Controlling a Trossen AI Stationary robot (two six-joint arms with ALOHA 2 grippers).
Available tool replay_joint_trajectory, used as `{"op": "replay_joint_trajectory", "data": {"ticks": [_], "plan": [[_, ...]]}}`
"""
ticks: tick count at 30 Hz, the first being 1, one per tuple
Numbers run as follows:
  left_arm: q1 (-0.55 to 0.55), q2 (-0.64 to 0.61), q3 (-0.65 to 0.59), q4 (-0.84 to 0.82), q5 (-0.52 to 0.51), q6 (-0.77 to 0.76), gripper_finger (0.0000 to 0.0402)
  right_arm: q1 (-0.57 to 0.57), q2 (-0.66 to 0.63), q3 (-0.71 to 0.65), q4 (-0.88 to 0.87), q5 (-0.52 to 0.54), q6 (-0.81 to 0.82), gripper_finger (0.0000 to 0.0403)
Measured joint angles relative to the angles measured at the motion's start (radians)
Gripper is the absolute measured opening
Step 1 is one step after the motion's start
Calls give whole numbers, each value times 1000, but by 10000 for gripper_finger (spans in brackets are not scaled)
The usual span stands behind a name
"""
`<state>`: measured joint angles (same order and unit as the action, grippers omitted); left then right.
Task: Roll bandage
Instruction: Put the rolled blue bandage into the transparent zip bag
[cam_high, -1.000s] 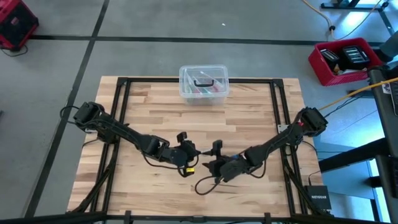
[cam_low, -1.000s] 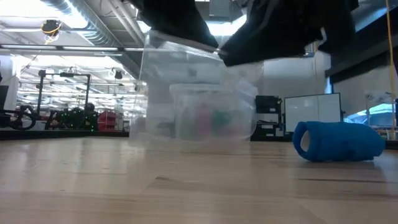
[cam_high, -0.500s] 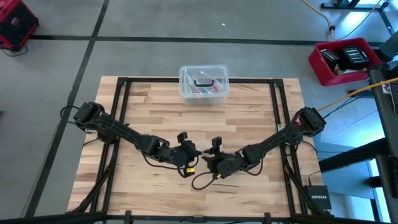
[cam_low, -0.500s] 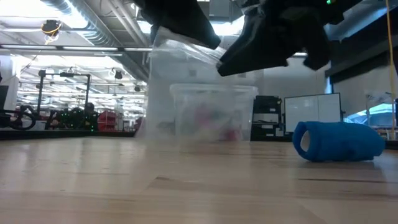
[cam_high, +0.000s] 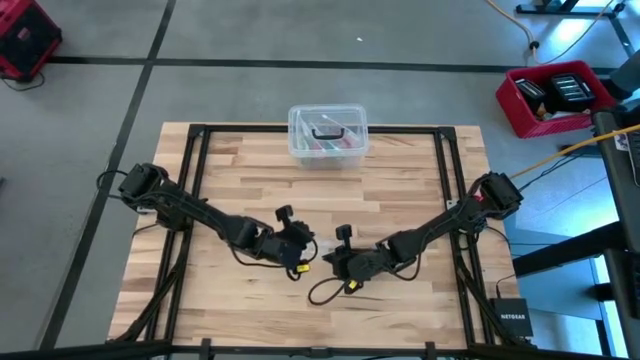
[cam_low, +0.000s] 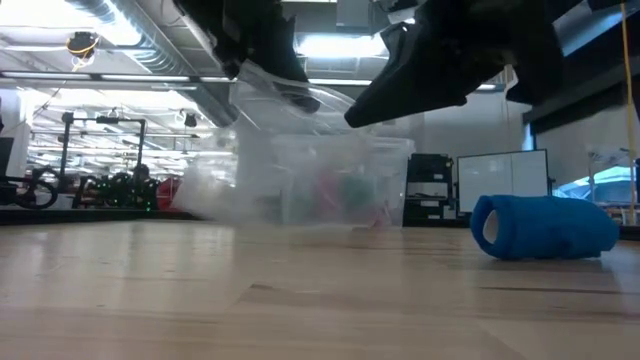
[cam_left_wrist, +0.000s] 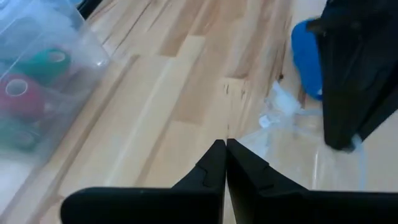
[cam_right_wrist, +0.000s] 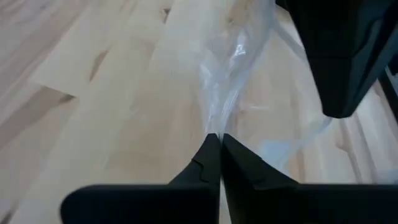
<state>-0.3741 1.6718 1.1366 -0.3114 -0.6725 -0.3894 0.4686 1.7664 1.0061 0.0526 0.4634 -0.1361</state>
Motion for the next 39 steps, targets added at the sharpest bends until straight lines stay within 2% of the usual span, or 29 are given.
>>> {"op": "replay_joint_trajectory", "data": {"ticks": [9, 13, 18, 22, 31, 39], "plan": [[12, 0, 0, 65, 146, -1, 7, -11, 0, 0, 1, 22, 5, 5], [38, 0, 0, 65, 220, -39, 46, -11, 0, 0, 3, 22, 8, 8], [57, -28, 50, -4, 369, -40, 110, -11, 0, 0, 2, 21, 8, 5], [51, -35, 93, -42, 402, -27, 134, -11, 0, 0, 3, 20, 8, 6], [82, 3, 72, -47, 383, -58, 139, -11, 1, 0, 6, 21, 8, 5], [81, 44, 66, -45, 509, -125, 139, -11, 1, 0, 6, 22, 8, 5]]}}
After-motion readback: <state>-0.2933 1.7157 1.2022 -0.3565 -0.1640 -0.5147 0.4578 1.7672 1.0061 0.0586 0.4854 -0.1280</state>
